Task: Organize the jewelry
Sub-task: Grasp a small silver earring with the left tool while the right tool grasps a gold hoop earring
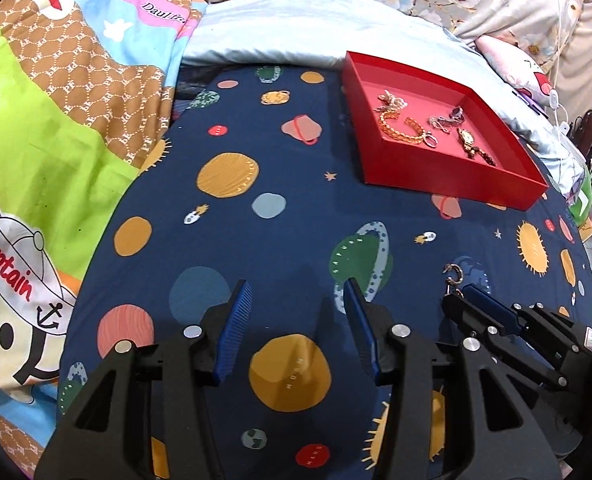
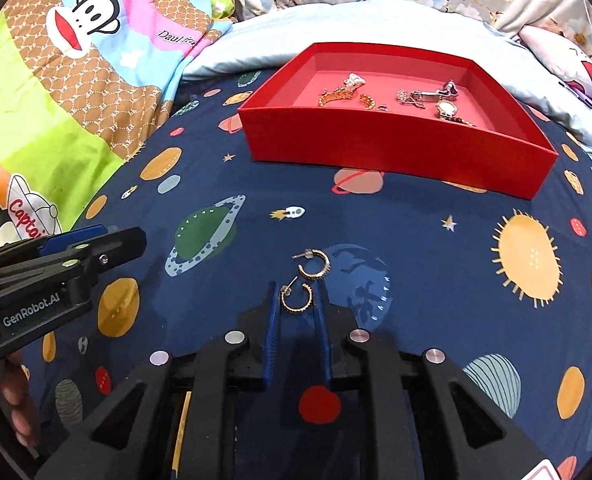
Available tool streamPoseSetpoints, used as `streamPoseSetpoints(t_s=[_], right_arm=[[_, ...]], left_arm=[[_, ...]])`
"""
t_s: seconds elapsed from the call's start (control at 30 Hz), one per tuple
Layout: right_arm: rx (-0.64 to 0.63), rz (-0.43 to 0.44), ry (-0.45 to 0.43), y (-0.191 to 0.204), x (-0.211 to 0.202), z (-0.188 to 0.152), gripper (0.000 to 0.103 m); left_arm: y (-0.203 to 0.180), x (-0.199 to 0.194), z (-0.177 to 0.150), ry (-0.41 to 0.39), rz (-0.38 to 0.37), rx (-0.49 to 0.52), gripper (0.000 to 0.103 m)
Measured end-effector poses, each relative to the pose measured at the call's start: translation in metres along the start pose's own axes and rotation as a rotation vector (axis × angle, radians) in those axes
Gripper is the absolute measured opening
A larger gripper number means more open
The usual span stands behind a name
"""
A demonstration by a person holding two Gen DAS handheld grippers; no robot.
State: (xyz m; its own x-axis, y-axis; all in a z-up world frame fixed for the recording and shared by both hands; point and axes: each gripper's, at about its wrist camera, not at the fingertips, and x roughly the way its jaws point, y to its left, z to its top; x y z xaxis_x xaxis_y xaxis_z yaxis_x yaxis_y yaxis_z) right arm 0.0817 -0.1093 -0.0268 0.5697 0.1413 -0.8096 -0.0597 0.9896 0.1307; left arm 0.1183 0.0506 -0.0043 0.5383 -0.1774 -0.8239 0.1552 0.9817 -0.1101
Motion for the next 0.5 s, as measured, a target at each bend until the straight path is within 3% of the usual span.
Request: streamPoseSetpoints(t_s=[0.1,0.17,0.5], right_arm=[[0.026,-0.012,-0.011,-0.012,-0.011,-0.003,0.016],[0.048,-0.024,-0.018,-0.022,-0.02,-0.005,0.015],[0.182,-0.076,-0.043,-0.081,-0.053,-0.017,0.016]], left_arm=[[-0.01,0.001,0.001,0.006,-0.019,0.017,0.049],[-0.02,0.001,0.002,0.001,-0.032,0.03,0.057],[-0.084,0.018,0.005,0.009,-0.121,0.129,0.058]])
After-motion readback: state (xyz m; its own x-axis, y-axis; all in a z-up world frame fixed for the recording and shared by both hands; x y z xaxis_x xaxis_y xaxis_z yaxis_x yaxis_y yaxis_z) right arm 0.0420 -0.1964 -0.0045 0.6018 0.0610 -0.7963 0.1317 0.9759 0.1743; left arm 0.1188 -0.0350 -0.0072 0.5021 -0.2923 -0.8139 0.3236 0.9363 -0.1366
